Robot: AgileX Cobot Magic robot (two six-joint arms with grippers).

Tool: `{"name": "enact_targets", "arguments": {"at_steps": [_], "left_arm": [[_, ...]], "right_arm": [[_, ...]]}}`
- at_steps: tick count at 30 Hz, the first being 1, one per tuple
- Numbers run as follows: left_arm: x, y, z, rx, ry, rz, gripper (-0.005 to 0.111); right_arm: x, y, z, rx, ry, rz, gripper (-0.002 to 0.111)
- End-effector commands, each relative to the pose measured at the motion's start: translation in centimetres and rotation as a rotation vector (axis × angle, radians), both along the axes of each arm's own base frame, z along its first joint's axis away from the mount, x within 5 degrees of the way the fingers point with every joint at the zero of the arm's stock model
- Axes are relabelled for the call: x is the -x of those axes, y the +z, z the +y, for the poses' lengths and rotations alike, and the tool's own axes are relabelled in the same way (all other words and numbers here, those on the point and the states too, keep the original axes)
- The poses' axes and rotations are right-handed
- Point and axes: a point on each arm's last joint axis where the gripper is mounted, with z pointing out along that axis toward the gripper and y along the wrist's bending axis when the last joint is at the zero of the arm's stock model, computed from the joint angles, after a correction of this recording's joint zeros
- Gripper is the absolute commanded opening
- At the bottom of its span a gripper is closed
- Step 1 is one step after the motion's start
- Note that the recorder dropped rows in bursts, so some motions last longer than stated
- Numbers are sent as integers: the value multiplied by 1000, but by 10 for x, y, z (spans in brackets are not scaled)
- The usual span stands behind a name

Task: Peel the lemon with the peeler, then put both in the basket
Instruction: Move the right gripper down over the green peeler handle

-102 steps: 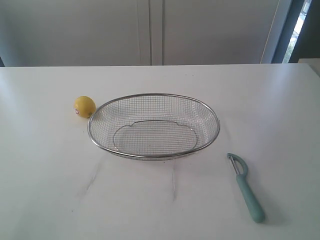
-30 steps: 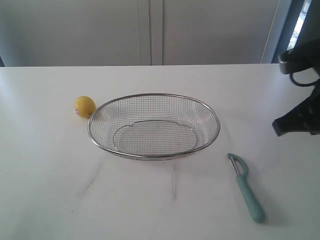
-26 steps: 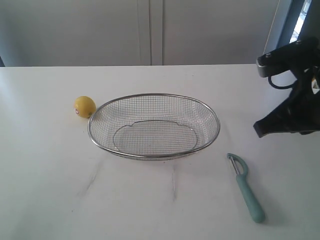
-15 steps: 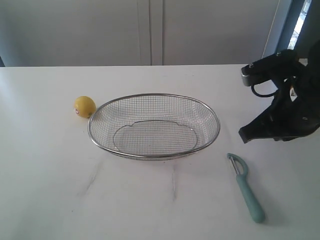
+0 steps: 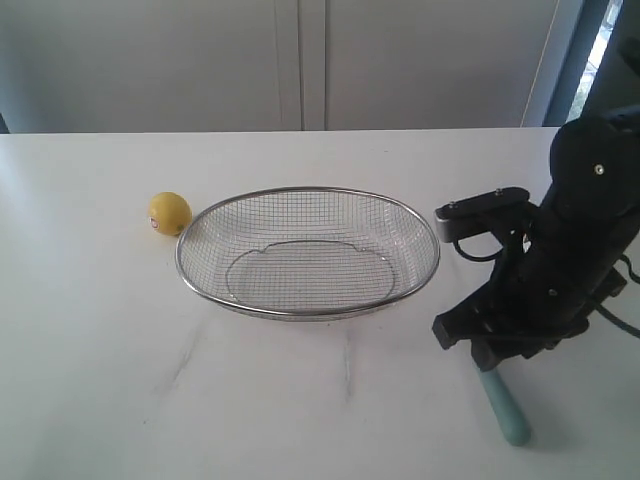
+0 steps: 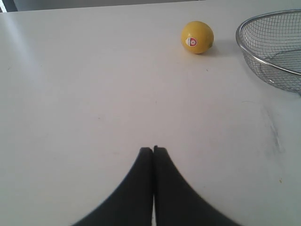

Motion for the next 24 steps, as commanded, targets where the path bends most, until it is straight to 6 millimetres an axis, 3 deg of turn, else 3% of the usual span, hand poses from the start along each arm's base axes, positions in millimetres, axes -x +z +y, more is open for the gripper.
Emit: {"name": "enact_targets", "arguments": {"at_steps": [1,24], "left_arm": [[0,0,0,8,1,-5,0],[0,0,0,8,1,-5,0]], "right_arm": [[5,-10,-1,-4,13,-2,51],[4,-45,-2,12,27,-18,51]]}}
